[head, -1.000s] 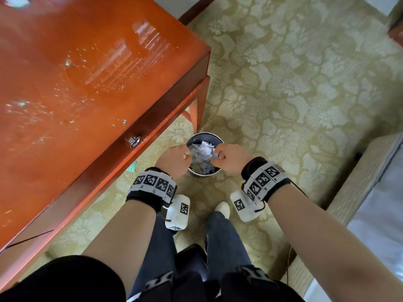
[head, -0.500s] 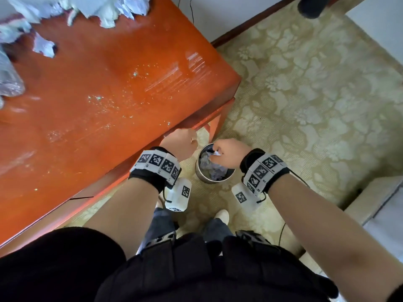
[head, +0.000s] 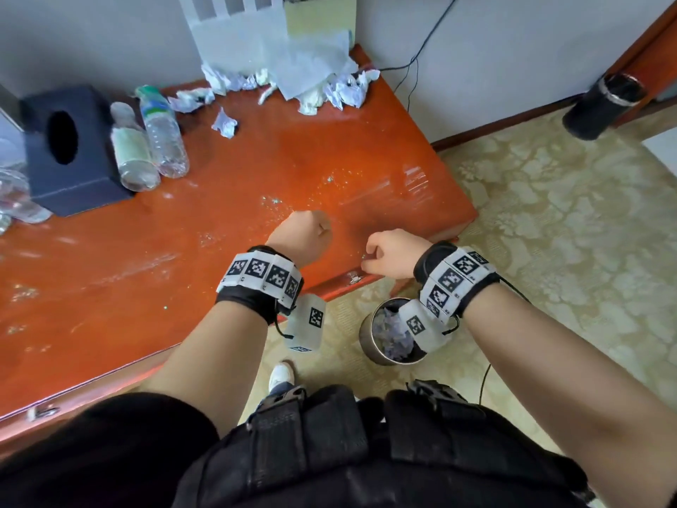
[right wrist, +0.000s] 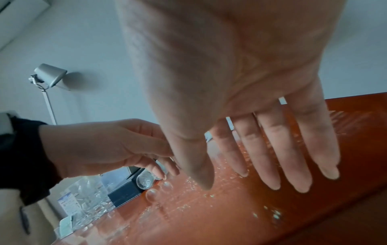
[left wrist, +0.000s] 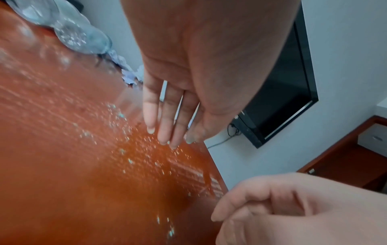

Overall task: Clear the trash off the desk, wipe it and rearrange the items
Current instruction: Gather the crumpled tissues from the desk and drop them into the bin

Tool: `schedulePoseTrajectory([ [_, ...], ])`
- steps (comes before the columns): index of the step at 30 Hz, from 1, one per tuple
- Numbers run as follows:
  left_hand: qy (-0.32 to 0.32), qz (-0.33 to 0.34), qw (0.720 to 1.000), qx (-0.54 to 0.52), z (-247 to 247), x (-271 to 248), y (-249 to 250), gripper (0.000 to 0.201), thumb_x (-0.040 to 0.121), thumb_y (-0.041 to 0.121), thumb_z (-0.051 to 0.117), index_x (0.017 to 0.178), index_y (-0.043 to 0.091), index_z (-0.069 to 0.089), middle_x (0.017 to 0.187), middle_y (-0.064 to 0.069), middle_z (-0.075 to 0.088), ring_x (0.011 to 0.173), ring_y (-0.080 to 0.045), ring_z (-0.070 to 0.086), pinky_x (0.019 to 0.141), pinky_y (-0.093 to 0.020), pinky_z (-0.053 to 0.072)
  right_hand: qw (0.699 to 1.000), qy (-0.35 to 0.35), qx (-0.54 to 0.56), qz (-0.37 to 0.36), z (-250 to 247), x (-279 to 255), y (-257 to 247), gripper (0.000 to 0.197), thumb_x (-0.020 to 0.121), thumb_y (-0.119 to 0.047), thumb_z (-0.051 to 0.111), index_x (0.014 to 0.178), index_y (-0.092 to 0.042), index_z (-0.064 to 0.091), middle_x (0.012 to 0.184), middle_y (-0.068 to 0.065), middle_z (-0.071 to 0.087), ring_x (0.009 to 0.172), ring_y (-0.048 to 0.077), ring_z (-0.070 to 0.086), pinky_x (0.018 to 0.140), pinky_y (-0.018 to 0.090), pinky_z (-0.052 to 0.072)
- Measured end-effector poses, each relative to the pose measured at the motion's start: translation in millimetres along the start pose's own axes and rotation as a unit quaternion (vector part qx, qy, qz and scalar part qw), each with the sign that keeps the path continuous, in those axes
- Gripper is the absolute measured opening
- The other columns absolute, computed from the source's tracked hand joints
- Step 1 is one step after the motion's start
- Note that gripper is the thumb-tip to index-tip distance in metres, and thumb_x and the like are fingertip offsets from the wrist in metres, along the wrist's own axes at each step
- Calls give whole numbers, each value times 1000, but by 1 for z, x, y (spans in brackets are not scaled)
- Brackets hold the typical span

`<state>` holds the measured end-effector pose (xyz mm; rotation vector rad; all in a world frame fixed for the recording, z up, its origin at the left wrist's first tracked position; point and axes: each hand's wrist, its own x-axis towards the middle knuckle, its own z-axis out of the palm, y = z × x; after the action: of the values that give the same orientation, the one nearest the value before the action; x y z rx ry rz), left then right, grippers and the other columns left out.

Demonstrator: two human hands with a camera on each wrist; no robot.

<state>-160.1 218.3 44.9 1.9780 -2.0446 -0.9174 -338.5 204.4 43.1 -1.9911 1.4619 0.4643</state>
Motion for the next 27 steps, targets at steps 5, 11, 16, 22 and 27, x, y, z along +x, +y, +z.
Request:
schedulePoseTrajectory([
  [5, 28, -22, 999, -7, -32, -2, -42, 26, 93, 13, 45, 110, 5, 63, 111, -17, 64, 101, -33, 60, 85, -39, 51, 1000, -1, -20, -23, -23, 24, -43, 42, 88, -46, 54, 121, -20, 53, 110, 1, 62, 91, 21, 62, 88, 38, 51],
  [11, 41, -37, 998, -11, -71, 1, -86, 25, 91, 13, 44, 100, 5, 66, 104, -15, 67, 94, -34, 61, 81, -39, 53, 998, 6, -39, -40, -43, 54, -97, 39, 89, -45, 53, 119, -19, 53, 110, 2, 62, 97, 21, 59, 90, 39, 49],
  [16, 28, -40, 999, -4, -102, 8, -123, 25, 92, 14, 43, 102, 9, 66, 104, -14, 67, 94, -32, 62, 79, -37, 53, 999, 12, -32, -39, -51, 78, -137, 38, 90, -44, 52, 119, -20, 53, 109, 2, 63, 96, 21, 59, 91, 39, 49],
  [22, 23, -53, 998, -5, -123, 15, -160, 22, 92, 15, 46, 104, 9, 63, 107, -11, 65, 97, -28, 60, 82, -34, 50, 998, 4, -26, -49, -56, 101, -168, 38, 91, -43, 53, 120, -19, 54, 115, 3, 60, 100, 22, 58, 91, 38, 48],
  [27, 29, -64, 997, -13, -127, 32, -173, 22, 92, 14, 46, 106, 8, 62, 106, -10, 64, 96, -27, 60, 81, -32, 49, 997, 20, -30, -63, -70, 122, -174, 36, 91, -43, 53, 119, -20, 55, 114, 2, 62, 96, 20, 60, 90, 39, 50],
])
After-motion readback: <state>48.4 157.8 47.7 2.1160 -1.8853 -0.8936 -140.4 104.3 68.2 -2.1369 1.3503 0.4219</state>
